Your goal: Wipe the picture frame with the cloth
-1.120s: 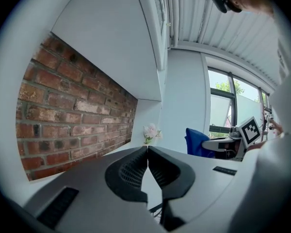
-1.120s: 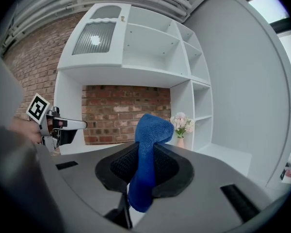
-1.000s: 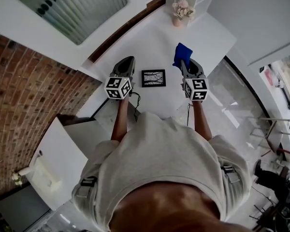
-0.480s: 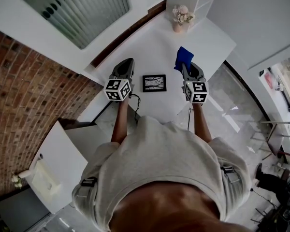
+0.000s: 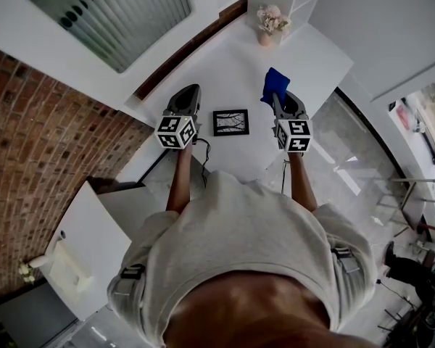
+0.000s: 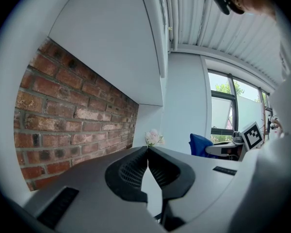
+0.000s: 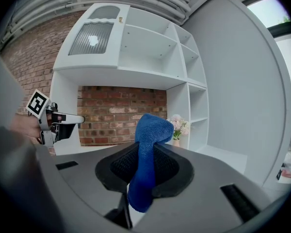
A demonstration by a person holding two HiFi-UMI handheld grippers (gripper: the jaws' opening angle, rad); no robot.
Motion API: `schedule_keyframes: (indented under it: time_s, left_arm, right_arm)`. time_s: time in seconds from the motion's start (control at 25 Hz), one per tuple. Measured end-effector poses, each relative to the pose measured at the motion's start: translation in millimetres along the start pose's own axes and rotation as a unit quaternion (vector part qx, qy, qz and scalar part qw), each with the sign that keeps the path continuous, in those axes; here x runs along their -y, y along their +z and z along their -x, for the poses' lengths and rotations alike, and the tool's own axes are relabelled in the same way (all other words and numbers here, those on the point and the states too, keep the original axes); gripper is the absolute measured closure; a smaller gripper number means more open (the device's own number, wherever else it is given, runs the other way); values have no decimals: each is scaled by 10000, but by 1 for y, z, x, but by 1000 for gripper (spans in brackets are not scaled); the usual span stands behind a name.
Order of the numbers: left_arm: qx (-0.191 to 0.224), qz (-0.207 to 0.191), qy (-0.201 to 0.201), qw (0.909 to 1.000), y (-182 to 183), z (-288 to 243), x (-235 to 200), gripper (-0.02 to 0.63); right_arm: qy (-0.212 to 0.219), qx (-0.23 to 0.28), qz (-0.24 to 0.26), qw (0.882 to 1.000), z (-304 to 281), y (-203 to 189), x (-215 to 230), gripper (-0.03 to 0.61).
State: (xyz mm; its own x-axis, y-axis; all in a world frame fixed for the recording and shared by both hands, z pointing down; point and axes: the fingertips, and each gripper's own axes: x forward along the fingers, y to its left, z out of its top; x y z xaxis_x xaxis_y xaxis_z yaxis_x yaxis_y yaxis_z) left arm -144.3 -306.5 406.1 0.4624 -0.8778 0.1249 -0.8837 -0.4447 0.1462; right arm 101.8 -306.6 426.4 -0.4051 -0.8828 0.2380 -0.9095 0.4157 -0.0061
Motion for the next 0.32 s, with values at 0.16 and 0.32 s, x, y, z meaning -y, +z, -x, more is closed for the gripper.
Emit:
schedule_keyframes:
  time_s: [0.16, 0.32]
  left_arm:
    - [-9, -7, -19, 10000, 1, -1, 1, 597]
    - [-13, -10, -24, 10000, 0, -2, 0, 597]
  right_arm:
    - [-12, -18, -11, 10000, 0, -1, 0, 500]
    - [12, -48, -26, 10000, -2, 1, -2, 500]
